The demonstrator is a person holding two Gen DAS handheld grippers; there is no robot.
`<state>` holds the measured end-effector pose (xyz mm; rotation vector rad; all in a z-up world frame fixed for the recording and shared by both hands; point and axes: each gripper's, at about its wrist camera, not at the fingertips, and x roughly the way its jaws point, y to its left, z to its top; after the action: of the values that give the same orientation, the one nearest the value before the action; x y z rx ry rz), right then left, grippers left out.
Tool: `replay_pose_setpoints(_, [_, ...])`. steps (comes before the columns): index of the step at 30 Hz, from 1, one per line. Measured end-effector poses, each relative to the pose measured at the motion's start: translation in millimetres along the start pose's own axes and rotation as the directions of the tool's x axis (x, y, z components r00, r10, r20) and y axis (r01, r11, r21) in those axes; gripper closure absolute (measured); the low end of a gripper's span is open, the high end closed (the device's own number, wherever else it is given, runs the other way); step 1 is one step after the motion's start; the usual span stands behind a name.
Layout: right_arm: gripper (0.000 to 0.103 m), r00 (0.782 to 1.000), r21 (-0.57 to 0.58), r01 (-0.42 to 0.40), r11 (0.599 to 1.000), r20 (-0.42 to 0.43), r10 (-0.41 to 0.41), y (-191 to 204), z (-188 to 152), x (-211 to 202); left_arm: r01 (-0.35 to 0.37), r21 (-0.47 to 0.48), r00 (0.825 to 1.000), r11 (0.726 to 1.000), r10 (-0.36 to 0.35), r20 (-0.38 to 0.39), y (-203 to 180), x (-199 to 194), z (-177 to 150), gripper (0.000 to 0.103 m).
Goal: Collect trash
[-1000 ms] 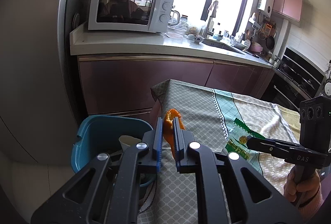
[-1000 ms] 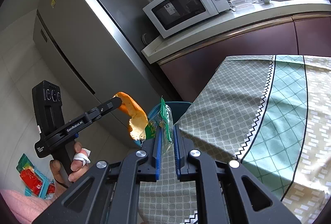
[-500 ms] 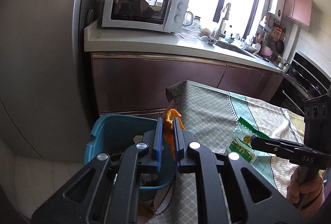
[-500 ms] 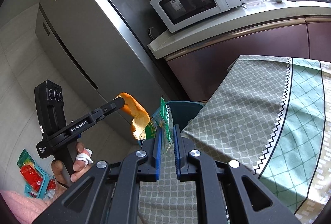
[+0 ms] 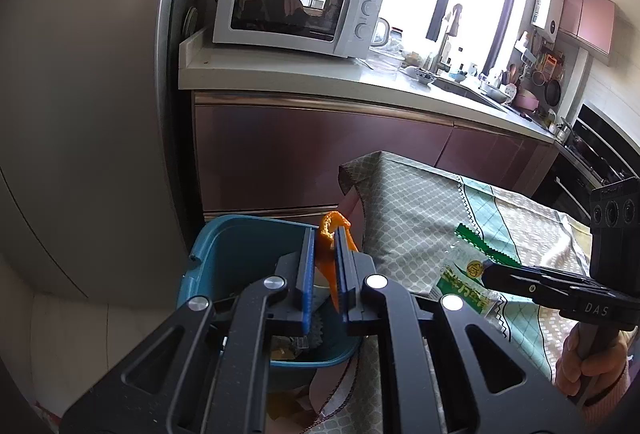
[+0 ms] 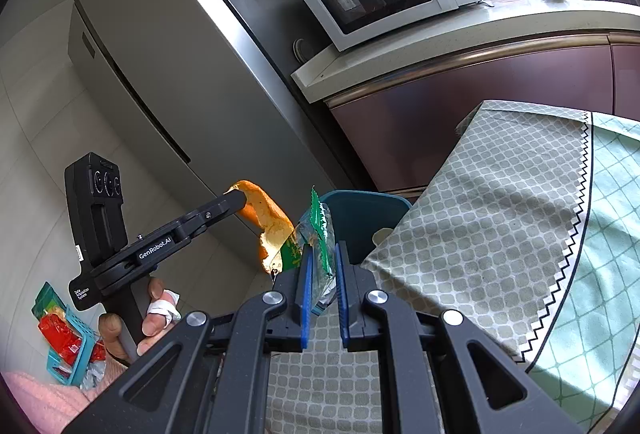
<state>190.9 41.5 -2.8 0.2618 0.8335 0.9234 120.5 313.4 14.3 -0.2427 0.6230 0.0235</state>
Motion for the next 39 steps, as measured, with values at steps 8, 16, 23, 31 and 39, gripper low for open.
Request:
replay_pose_setpoints(8, [0.093,1.0,-0.008,0.0,1.0,-0.019,-0.001,5,3,11,-0.016,-0.016,1.0,1.0,0.016,-0.006,6,3,-3,0.093])
replay_pose_setpoints(16, [0.093,1.0,-0.015,0.0,1.0,-0.029,-0.001,9,8,21,-0.035,-0.029,0.999,0.999,0.034,-0.012,13,6,-4,0.093])
replay_pose_setpoints(23, [0.093,0.999,-0.024,0.001,1.0,-0.043,-0.002,13,10,31,-0.045,-0.039,0.999,0.998,0.045,-0.019,18,10,-5,0.093])
replay_pose_setpoints(31, [0.093,0.998,-0.015,0.004,1.0,-0.055,-0.005,13,11,41,-0.053,-0.046,0.998,0.998,0.051,-0.032,21,16,-6,0.093])
replay_pose_setpoints(39, [0.093,0.998,-0.012,0.009,1.0,-0.068,-0.01,14,12,51,-0.061,-0.047,0.997,0.997,0.059,-0.042,24,22,-8,0.093])
